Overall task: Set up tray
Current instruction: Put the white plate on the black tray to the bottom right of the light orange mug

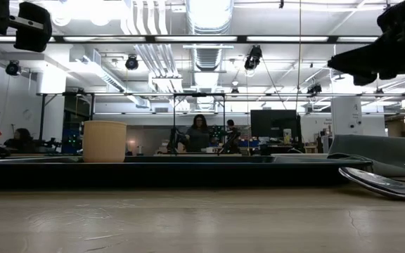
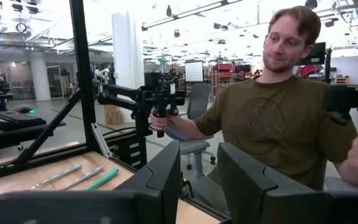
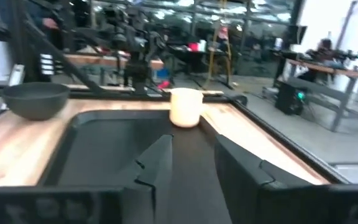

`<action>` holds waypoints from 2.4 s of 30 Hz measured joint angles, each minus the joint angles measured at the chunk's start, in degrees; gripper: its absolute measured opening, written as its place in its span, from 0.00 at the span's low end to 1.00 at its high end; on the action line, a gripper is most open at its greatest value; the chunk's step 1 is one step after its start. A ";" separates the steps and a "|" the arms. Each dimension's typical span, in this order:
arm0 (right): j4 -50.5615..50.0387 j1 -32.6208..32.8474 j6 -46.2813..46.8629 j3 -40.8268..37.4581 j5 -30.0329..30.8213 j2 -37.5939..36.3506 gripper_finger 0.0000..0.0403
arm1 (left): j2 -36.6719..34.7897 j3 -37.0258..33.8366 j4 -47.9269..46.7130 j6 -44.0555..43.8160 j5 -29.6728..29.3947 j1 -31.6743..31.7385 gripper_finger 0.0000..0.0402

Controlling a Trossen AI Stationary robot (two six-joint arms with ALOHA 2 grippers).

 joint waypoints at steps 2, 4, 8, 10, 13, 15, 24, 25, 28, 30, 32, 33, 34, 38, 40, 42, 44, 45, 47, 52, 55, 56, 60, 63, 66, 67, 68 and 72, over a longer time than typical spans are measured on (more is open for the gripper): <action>-1.82 0.00 1.32 0.65 1.88 0.79 0.35 | 0.00 -0.01 0.00 0.00 0.02 0.00 0.22; -6.32 0.00 3.58 3.07 4.13 2.09 0.40 | 0.00 -0.01 0.00 0.00 0.02 0.00 0.22; -16.63 0.00 8.94 9.86 6.92 6.10 0.48 | 0.00 -0.01 0.00 0.00 0.00 0.00 0.22; -21.43 0.00 11.89 13.05 7.44 8.90 0.50 | 0.00 -0.01 0.00 0.00 0.00 0.00 0.22; -28.82 -0.07 16.73 17.61 9.08 14.14 0.50 | 0.00 -0.01 0.02 0.00 0.02 0.00 0.22; -33.25 -0.55 18.75 20.68 10.09 17.98 0.50 | 0.00 -0.01 0.02 0.00 0.02 0.02 0.22; -35.36 -5.84 24.35 30.48 10.15 37.36 0.50 | 0.00 -0.01 0.04 -0.02 0.00 0.01 0.22; -35.75 -6.99 24.86 31.32 9.95 39.70 0.50 | 0.00 -0.01 0.04 0.00 0.00 0.00 0.22; -38.31 -10.96 26.29 34.02 9.11 45.94 0.50 | 0.00 -0.01 0.04 -0.02 0.00 0.00 0.22; -40.04 -14.01 26.93 35.40 8.59 49.68 0.50 | 0.00 -0.03 0.04 -0.02 0.00 0.00 0.22; -41.25 -17.07 27.09 36.22 6.90 52.59 0.50 | 0.00 -0.03 0.04 0.00 0.00 0.00 0.22; -41.43 -18.57 27.09 36.42 5.83 53.79 0.50 | 0.00 -0.03 0.04 0.00 0.00 0.00 0.22; -41.19 -19.91 27.06 36.63 4.69 54.78 0.50 | 0.00 -0.03 0.04 -0.02 0.00 0.00 0.22; -39.54 -24.34 24.40 37.56 -2.08 58.23 0.50 | 0.00 -0.03 0.03 -0.01 0.00 0.00 0.22; -39.51 -25.19 23.23 38.16 -4.88 59.48 0.50 | 0.00 -0.03 0.04 -0.01 0.00 0.00 0.22; -39.43 -25.35 22.69 38.46 -5.39 60.74 0.50 | 0.02 -0.03 0.02 -0.02 0.00 0.01 0.22; -39.54 -25.38 21.60 38.45 -5.39 62.21 0.50 | 0.02 -0.03 0.02 -0.02 0.00 0.00 0.22; -39.51 -25.38 20.77 38.45 -5.39 63.05 0.50 | 0.02 -0.03 0.02 -0.02 0.00 0.00 0.22; -39.51 -25.40 19.62 38.45 -5.41 64.62 0.50 | 0.02 -0.03 0.02 -0.02 0.00 0.00 0.22; -38.94 -25.51 18.91 38.72 -5.41 69.13 0.50 | 0.02 -0.03 0.02 -0.02 0.00 0.00 0.22; -37.82 -25.97 18.38 39.32 -5.39 72.06 0.50 | 0.02 -0.05 0.02 -0.02 0.00 0.00 0.22; -37.79 -26.19 17.97 39.43 -5.39 73.11 0.50 | 0.02 -0.03 0.02 -0.02 0.00 0.02 0.22; -37.30 -27.74 16.33 40.65 -5.37 76.49 0.50 | 0.02 -0.05 0.02 0.00 0.00 0.02 0.22; -37.41 -29.53 16.30 41.61 -5.37 78.34 0.50 | 0.02 -0.05 0.00 0.00 0.00 0.00 0.22; -37.40 -31.26 16.38 42.43 -5.35 79.46 0.50 | 0.02 -0.05 0.00 -0.01 0.00 0.01 0.22; -37.37 -31.74 16.38 42.45 -5.43 79.79 0.50 | 0.02 -0.05 0.02 -0.02 0.00 0.01 0.22; -37.54 -32.10 16.38 42.48 -5.47 80.18 0.50 | 0.02 -0.05 0.01 -0.01 0.00 0.01 0.22; -37.63 -33.37 16.15 42.49 -6.13 81.48 0.49 | 0.02 -0.05 0.02 0.00 0.00 0.00 0.22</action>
